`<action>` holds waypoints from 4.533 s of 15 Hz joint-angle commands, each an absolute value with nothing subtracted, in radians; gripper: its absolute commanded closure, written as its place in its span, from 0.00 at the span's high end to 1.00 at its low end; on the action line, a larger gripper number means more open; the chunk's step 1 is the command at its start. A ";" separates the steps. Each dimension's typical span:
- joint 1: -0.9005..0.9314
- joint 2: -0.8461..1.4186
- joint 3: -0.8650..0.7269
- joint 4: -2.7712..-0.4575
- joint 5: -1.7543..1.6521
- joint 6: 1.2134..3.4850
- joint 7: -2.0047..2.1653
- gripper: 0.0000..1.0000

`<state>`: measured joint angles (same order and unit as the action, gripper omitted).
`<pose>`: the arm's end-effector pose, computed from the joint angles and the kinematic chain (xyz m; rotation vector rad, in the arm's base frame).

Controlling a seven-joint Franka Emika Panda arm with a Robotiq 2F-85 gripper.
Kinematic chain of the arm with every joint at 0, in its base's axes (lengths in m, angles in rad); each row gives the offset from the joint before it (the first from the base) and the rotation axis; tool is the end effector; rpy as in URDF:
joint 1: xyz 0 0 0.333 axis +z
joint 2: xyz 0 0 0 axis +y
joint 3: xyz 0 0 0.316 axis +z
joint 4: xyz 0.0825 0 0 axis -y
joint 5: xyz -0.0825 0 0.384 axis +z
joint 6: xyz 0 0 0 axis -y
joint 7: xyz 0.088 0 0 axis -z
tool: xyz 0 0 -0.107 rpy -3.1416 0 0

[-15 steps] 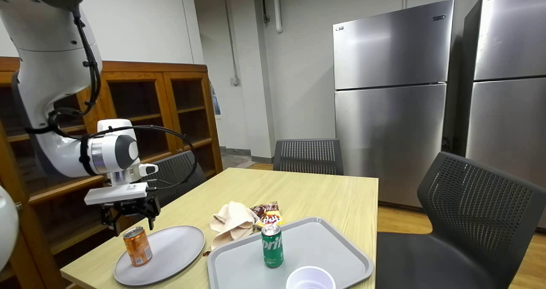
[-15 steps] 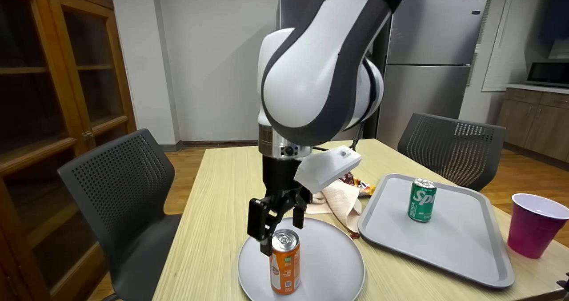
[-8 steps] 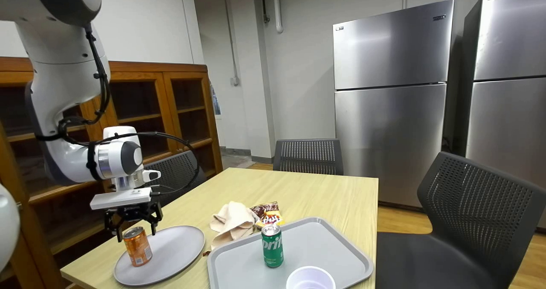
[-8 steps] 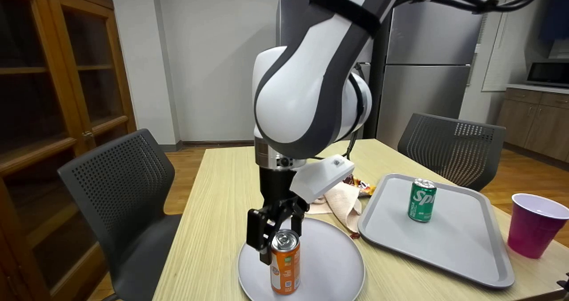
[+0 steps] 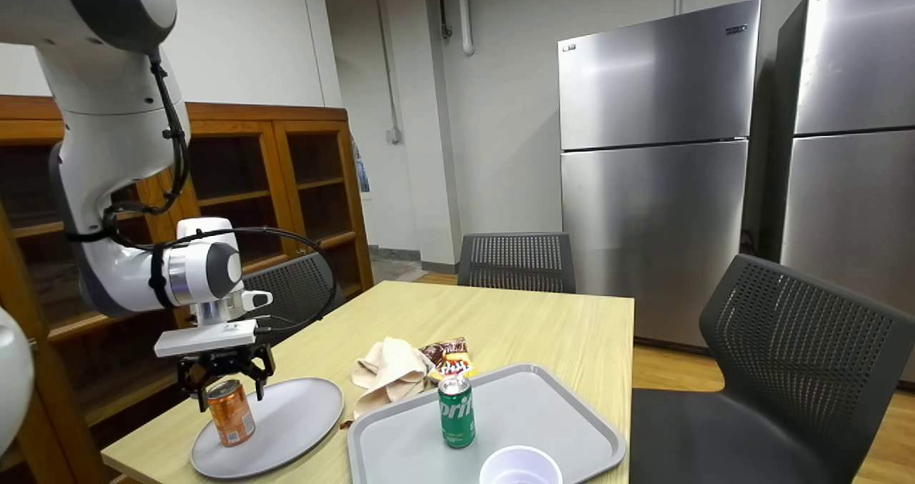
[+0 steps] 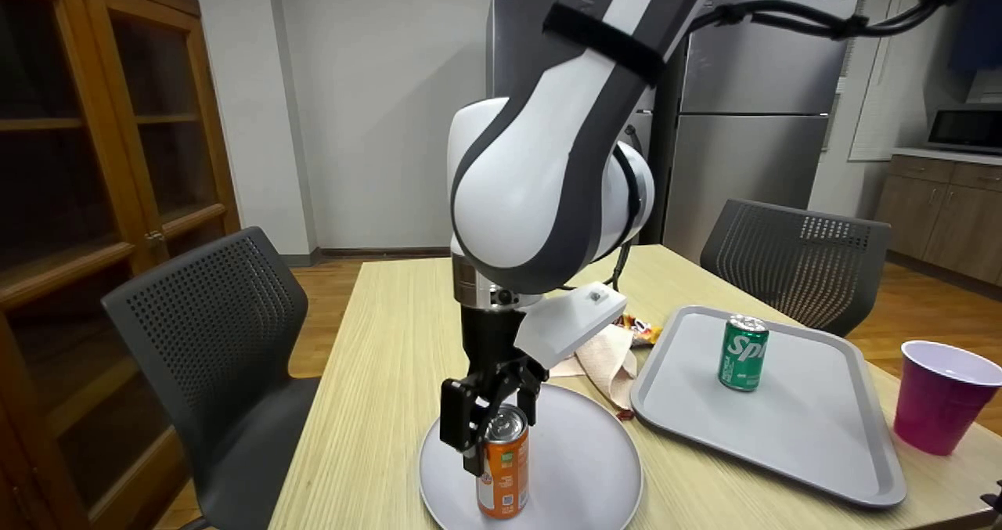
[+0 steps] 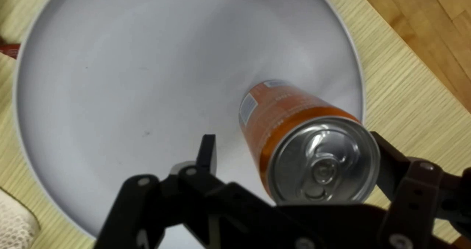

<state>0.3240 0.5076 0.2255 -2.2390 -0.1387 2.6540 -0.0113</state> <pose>0.4463 0.2856 0.1389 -2.9414 -1.0118 0.1316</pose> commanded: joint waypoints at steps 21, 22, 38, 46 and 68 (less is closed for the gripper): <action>0.353 0.450 0.214 -2.306 -0.149 2.696 0.021 1.00; 0.352 0.447 0.215 -2.309 -0.148 2.699 0.020 1.00; 0.381 0.413 0.209 -2.345 -0.166 2.704 0.031 0.38; 0.386 0.278 0.162 -2.417 -0.200 2.683 0.103 0.38; 0.100 0.151 0.004 -2.608 -0.176 2.699 0.077 0.38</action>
<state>0.1367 0.1944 0.0175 -2.5867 -0.1799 2.7025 0.1073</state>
